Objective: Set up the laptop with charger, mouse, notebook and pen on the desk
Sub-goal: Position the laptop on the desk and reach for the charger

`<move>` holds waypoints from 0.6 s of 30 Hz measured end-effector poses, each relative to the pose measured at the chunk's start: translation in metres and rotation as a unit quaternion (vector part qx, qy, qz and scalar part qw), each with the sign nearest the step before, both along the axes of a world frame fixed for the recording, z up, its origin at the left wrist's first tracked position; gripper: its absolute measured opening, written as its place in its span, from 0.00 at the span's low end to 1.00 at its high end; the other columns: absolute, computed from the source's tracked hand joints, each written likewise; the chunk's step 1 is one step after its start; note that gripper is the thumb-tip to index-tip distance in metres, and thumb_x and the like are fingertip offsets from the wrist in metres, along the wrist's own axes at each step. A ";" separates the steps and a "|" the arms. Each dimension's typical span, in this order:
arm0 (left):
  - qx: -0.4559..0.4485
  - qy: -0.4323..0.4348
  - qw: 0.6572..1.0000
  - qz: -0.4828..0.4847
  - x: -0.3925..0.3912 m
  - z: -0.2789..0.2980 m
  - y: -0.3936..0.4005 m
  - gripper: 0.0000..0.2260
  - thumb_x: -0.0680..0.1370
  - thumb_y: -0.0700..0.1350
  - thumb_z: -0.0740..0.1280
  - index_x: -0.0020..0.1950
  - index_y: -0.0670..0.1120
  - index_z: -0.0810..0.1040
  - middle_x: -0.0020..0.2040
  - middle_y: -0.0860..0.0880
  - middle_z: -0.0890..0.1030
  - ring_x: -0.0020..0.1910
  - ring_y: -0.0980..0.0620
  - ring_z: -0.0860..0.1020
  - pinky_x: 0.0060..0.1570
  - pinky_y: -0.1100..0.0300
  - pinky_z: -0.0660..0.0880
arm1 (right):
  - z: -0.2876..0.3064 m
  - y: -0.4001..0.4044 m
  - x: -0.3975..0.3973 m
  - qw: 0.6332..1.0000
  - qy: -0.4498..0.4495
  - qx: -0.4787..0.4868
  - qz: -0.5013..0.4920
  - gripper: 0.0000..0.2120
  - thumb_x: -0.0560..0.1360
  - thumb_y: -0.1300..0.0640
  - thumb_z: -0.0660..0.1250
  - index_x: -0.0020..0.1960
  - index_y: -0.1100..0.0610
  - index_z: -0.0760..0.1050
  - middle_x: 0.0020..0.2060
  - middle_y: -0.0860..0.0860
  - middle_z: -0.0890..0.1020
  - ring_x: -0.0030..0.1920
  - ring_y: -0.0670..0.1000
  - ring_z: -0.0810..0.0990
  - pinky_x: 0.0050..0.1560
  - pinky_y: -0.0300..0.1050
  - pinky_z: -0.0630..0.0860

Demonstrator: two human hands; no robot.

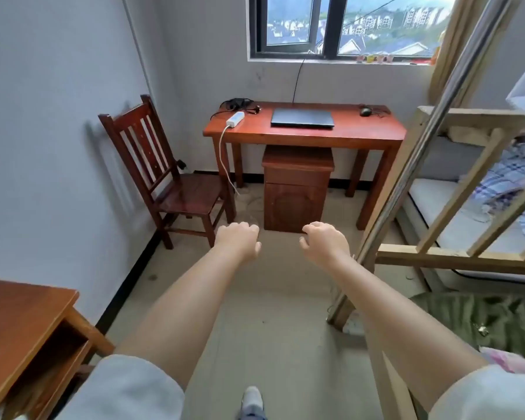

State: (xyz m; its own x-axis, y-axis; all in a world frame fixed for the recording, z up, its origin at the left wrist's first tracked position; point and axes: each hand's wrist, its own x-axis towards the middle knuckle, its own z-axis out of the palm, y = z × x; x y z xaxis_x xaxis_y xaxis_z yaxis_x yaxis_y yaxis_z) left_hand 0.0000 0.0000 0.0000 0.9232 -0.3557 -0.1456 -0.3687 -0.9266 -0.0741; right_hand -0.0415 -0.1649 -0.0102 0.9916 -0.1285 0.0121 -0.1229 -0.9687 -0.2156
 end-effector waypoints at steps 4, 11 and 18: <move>0.000 -0.028 1.000 -0.004 0.111 0.000 -0.020 0.16 0.80 0.50 0.55 0.63 0.42 0.69 0.63 0.43 0.74 0.63 0.42 0.71 0.59 0.50 0.69 | -0.002 -0.024 0.108 1.000 -0.015 -0.008 -0.012 0.16 0.77 0.54 0.56 0.59 0.61 0.74 0.59 0.56 0.77 0.60 0.58 0.73 0.58 0.50 0.72; 0.014 -0.039 0.998 -0.040 0.302 0.020 -0.064 0.16 0.80 0.50 0.55 0.63 0.42 0.69 0.62 0.42 0.75 0.60 0.42 0.73 0.56 0.50 0.71 | 0.017 -0.069 0.288 0.998 -0.049 -0.005 -0.044 0.16 0.76 0.55 0.56 0.58 0.61 0.75 0.58 0.56 0.79 0.59 0.58 0.74 0.57 0.50 0.73; 0.017 -0.022 0.998 -0.064 0.460 0.011 -0.128 0.15 0.80 0.50 0.56 0.62 0.42 0.70 0.61 0.43 0.75 0.59 0.42 0.74 0.56 0.49 0.72 | 0.005 -0.140 0.434 0.996 -0.036 0.004 -0.084 0.16 0.76 0.55 0.57 0.58 0.61 0.75 0.59 0.56 0.78 0.59 0.57 0.76 0.57 0.51 0.75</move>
